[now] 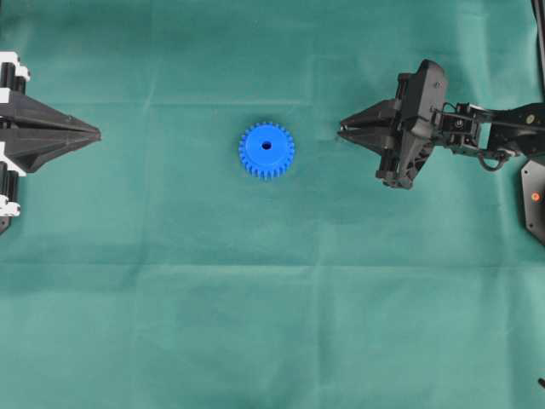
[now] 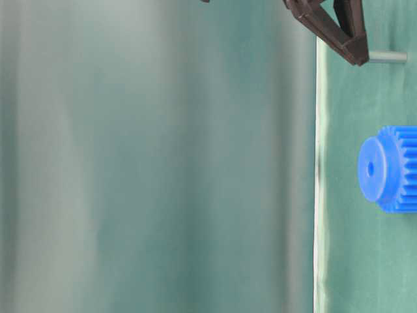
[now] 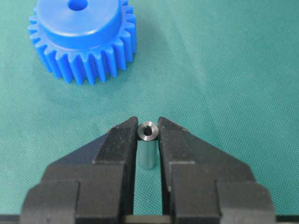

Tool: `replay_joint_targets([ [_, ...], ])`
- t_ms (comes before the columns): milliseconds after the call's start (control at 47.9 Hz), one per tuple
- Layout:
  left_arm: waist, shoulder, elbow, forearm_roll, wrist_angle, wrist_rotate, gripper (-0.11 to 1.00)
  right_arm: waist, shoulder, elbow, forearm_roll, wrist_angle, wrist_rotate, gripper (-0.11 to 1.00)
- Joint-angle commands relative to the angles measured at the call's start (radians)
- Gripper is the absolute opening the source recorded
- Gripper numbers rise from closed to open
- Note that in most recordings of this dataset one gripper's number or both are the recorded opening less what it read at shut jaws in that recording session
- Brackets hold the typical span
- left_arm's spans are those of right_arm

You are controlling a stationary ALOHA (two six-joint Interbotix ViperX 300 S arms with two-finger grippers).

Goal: Insert the shaft placed at a random location into the center hole of the medium gear at another random location.
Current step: 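Close the right gripper on the silver shaft and lift it, then carry the shaft left with the right gripper over the blue gear's hole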

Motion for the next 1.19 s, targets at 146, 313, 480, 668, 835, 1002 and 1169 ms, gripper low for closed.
replay_joint_targets([
  [146, 0.003, 0.005, -0.017, 0.002, -0.005, -0.002, 0.00, 0.003, -0.164, -0.025, 0.009, 0.141, -0.012, 0.14],
  [313, 0.003, 0.005, -0.017, 0.002, -0.005, -0.002, 0.00, 0.003, -0.282, -0.049, 0.009, 0.270, -0.012, 0.14],
  [480, 0.003, 0.009, -0.017, 0.002, -0.005, -0.002, 0.00, 0.003, -0.344, -0.058, 0.009, 0.345, -0.012, 0.14],
  [668, 0.003, 0.011, -0.017, 0.002, -0.005, -0.002, 0.00, 0.003, -0.337, -0.060, 0.008, 0.351, -0.012, 0.14],
  [835, 0.003, 0.011, -0.015, 0.002, -0.005, -0.002, 0.00, 0.003, -0.330, -0.066, 0.009, 0.350, -0.009, 0.14],
  [1002, 0.003, 0.011, -0.015, 0.002, -0.005, -0.002, 0.00, 0.012, -0.299, -0.095, 0.009, 0.347, -0.006, 0.14],
  [1169, 0.003, 0.011, -0.015, 0.002, -0.005, -0.002, 0.00, 0.031, -0.249, -0.144, 0.009, 0.347, -0.005, 0.14],
])
